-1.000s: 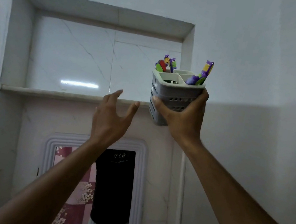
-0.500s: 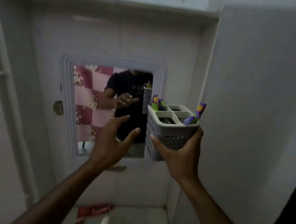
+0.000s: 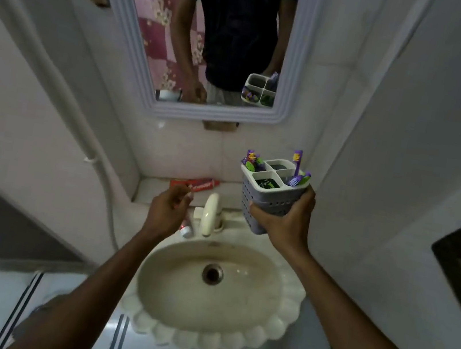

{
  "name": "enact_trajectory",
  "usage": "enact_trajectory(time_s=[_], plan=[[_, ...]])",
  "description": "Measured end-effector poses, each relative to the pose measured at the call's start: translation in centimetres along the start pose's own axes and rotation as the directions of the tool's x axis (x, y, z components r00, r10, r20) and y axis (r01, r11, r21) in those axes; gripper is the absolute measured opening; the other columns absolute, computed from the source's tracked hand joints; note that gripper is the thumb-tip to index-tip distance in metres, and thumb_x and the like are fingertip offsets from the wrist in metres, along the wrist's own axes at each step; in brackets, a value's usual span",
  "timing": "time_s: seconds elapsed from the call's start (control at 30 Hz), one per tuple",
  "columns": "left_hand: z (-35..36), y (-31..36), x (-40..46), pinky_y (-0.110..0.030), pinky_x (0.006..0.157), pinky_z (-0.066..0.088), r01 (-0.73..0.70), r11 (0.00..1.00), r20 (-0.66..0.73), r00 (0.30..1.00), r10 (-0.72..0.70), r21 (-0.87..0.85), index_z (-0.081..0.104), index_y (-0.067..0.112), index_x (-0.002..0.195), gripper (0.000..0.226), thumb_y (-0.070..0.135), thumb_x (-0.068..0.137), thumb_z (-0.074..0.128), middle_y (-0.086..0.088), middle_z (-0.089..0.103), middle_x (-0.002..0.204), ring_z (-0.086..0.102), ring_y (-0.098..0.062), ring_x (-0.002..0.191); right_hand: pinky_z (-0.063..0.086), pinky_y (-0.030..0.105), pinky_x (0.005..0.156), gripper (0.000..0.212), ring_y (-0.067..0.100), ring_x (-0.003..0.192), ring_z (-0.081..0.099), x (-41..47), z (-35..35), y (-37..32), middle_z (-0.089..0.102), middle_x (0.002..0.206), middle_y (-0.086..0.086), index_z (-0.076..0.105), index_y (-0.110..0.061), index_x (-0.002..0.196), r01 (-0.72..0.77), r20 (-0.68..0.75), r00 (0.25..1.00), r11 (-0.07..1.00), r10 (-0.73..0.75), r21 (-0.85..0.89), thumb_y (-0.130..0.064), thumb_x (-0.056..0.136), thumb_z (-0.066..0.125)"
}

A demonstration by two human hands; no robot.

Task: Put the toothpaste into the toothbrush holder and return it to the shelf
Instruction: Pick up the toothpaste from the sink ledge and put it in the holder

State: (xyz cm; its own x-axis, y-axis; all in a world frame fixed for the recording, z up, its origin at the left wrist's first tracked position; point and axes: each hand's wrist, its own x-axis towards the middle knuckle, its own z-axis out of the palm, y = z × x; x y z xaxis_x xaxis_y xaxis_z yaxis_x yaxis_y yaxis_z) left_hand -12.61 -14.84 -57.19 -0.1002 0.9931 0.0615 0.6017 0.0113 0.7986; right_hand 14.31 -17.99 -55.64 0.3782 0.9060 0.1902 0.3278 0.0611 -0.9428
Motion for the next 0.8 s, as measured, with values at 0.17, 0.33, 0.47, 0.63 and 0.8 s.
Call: enact_trajectory(time_s=[0.17, 0.33, 0.47, 0.63, 0.8], plan=[[1.3, -5.9, 0.3, -0.032, 0.085, 0.052, 0.184, 0.966, 0.076, 0.977, -0.2, 0.179, 0.078, 0.01, 0.11, 0.021, 0.027, 0.102, 0.068, -0.007, 0.082, 0.102, 0.077, -0.025, 0.097, 0.048, 0.041, 0.111, 0.126, 0.028, 0.138, 0.049, -1.8, 3.2, 4.6, 0.052, 0.148, 0.004, 0.038, -0.02, 0.157, -0.108, -0.033, 0.994, 0.988, 0.105, -0.107, -0.046, 0.052, 0.101], [3.1, -10.0, 2.5, -0.031, 0.084, 0.054, 0.373, 0.886, 0.161, 0.891, -0.425, 0.275, 0.081, 0.011, 0.094, 0.061, 0.067, 0.088, 0.058, -0.01, 0.084, 0.092, 0.079, -0.028, 0.088, 0.044, 0.036, 0.104, 0.123, 0.029, 0.135, 0.046, -2.6, 6.1, 7.9, 0.053, 0.148, 0.003, 0.039, -0.021, 0.157, -0.227, -0.068, 0.974, 0.953, 0.218, -0.2, -0.04, 0.055, 0.105], [3.5, -9.7, 4.9, -0.03, 0.076, 0.064, 0.459, 0.856, 0.161, 0.85, -0.501, 0.238, 0.076, 0.016, 0.073, 0.043, 0.057, 0.084, 0.071, 0.001, 0.075, 0.061, 0.075, -0.017, 0.056, 0.046, 0.031, 0.102, 0.128, 0.025, 0.14, 0.048, -2.4, 7.6, 9.3, 0.052, 0.151, 0.003, 0.035, -0.022, 0.159, -0.284, -0.06, 0.959, 0.943, 0.278, -0.172, -0.042, 0.054, 0.105], [4.3, -11.7, 7.1, -0.036, 0.077, 0.067, 0.478, 0.834, 0.167, 0.831, -0.531, 0.275, 0.08, 0.014, 0.081, 0.051, 0.064, 0.073, 0.071, 0.002, 0.077, 0.064, 0.076, -0.015, 0.059, 0.055, 0.03, 0.103, 0.126, 0.023, 0.135, 0.058, -2.2, 9.5, 10.1, 0.052, 0.15, 0.004, 0.033, -0.016, 0.154, -0.29, -0.074, 0.957, 0.942, 0.281, -0.171, -0.036, 0.054, 0.107], [2.9, -11.6, 6.7, -0.039, 0.073, 0.069, 0.516, 0.85, 0.157, 0.835, -0.527, 0.108, 0.078, 0.014, 0.077, 0.059, 0.071, 0.074, 0.066, -0.004, 0.079, 0.068, 0.079, -0.021, 0.059, 0.06, 0.043, 0.105, 0.127, 0.022, 0.133, 0.061, -3.8, 10.1, 11.1, 0.052, 0.153, 0.003, 0.027, -0.02, 0.15, -0.326, -0.068, 0.945, 0.93, 0.319, -0.166, -0.049, 0.053, 0.105]])
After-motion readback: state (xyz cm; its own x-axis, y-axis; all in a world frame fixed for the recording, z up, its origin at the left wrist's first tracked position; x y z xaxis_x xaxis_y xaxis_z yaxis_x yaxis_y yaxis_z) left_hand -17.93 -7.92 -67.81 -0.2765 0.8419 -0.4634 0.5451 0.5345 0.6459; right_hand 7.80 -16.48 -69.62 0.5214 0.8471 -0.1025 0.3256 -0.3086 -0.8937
